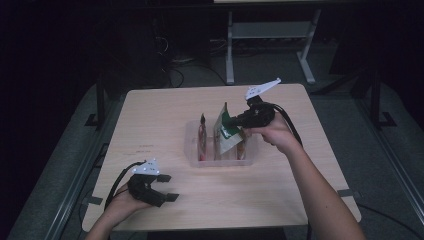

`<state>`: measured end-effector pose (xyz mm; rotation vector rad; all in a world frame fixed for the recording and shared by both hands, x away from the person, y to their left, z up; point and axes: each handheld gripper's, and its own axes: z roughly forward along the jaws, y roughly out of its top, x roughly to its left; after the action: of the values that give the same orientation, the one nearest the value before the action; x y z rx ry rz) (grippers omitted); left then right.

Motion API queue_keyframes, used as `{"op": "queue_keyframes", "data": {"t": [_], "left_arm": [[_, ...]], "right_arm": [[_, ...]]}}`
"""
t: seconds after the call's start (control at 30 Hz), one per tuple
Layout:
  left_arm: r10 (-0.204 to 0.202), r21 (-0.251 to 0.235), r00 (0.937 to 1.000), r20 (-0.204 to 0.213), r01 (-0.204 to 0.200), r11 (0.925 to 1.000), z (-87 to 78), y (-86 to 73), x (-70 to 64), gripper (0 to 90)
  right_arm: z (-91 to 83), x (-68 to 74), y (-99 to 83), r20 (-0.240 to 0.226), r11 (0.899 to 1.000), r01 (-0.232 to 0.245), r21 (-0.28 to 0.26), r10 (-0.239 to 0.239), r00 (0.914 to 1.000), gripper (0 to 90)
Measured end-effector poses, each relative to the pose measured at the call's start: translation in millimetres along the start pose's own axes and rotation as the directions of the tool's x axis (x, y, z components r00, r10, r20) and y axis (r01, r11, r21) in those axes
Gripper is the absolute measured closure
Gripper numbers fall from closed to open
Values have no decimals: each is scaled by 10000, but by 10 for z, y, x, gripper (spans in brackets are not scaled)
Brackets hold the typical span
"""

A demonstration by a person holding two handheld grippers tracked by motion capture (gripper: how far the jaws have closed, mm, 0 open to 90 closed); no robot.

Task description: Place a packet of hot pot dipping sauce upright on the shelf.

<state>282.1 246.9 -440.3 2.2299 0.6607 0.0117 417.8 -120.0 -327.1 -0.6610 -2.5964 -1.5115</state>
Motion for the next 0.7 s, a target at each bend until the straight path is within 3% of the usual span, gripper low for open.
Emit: {"op": "queue_keyframes", "data": {"t": [0.1, 0.2, 0.37, 0.5, 0.7], "left_arm": [[-5, 2, 10000, -1, 5, 10000, -3, -3, 2, 227], [69, 5, 10000, -18, -69, 10000, -7, -1, 12, 227], [30, -25, 10000, -4, -30, 10000, -6, -2, 12, 227], [116, 42, 9999, -60, -115, 9999, -14, 3, 28, 227], [125, -51, 9998, -124, -126, 9999, -23, 6, 40, 222]], "right_arm": [[58, 0, -12, 205, 9997, -2, 225, -3, 9998, 891], [36, 8, 14, 415, 9997, 17, -241, -7, 9991, 847], [-30, 10, 19, 562, 9984, 76, -560, -44, 9984, 791], [-164, 52, 26, 702, 9948, 239, -994, -169, 9974, 717], [-347, 126, -26, 1073, 9933, 353, -1103, -234, 9940, 534]]}}
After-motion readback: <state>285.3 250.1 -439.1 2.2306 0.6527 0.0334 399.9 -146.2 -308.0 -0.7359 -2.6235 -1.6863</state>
